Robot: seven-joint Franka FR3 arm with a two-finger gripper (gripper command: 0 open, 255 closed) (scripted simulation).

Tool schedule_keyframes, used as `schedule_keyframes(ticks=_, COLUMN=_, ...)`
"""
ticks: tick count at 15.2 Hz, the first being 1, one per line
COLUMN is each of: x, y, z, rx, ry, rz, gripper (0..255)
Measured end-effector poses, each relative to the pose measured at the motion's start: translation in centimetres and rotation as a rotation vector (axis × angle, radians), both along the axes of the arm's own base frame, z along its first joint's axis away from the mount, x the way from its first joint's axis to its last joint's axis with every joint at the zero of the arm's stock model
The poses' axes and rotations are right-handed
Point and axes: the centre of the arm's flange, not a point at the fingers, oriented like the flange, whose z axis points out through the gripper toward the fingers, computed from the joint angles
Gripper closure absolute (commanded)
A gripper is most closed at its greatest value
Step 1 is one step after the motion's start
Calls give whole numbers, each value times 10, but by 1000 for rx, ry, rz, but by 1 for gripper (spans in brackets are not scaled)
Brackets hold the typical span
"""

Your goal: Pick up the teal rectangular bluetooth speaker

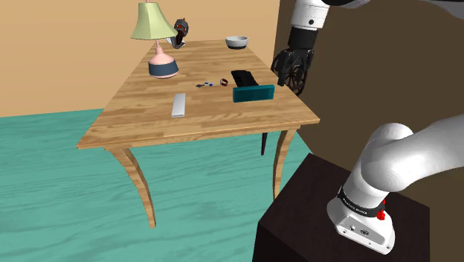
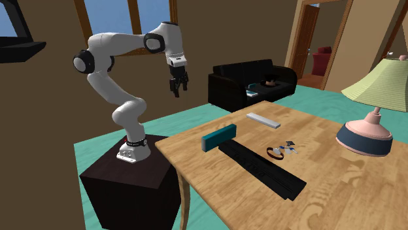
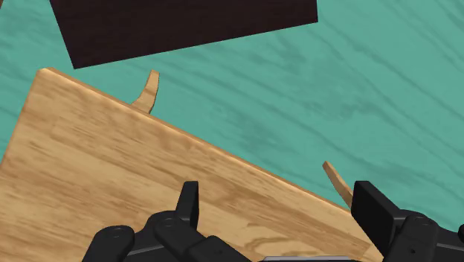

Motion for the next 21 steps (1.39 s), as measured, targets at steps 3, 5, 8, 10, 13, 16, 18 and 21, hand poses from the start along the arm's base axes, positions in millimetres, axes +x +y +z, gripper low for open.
schedule_keyframes(ticks=3, x=8, y=-13, z=-5, rx=-8, ry=3, rz=53, gripper=0)
schedule_keyframes(ticks=5, x=22, y=-28, z=-15, rx=-21, ry=6, rz=139, gripper=0)
schedule_keyframes(ticks=8, x=49, y=-55, z=-26, rx=-43, ry=13, rz=278, gripper=0)
schedule_keyframes(ticks=10, x=68, y=-70, z=-34, rx=-57, ry=18, rz=373, gripper=0)
schedule_keyframes(ticks=13, x=99, y=-89, z=-48, rx=-79, ry=23, rz=516, gripper=0)
schedule_keyframes(ticks=16, x=130, y=-105, z=-63, rx=-101, ry=30, rz=659, gripper=0)
schedule_keyframes(ticks=18, x=155, y=-114, z=-73, rx=-116, ry=35, rz=754, gripper=0)
schedule_keyframes(ticks=21, x=193, y=-122, z=-83, rx=-138, ry=41, rz=898, gripper=0)
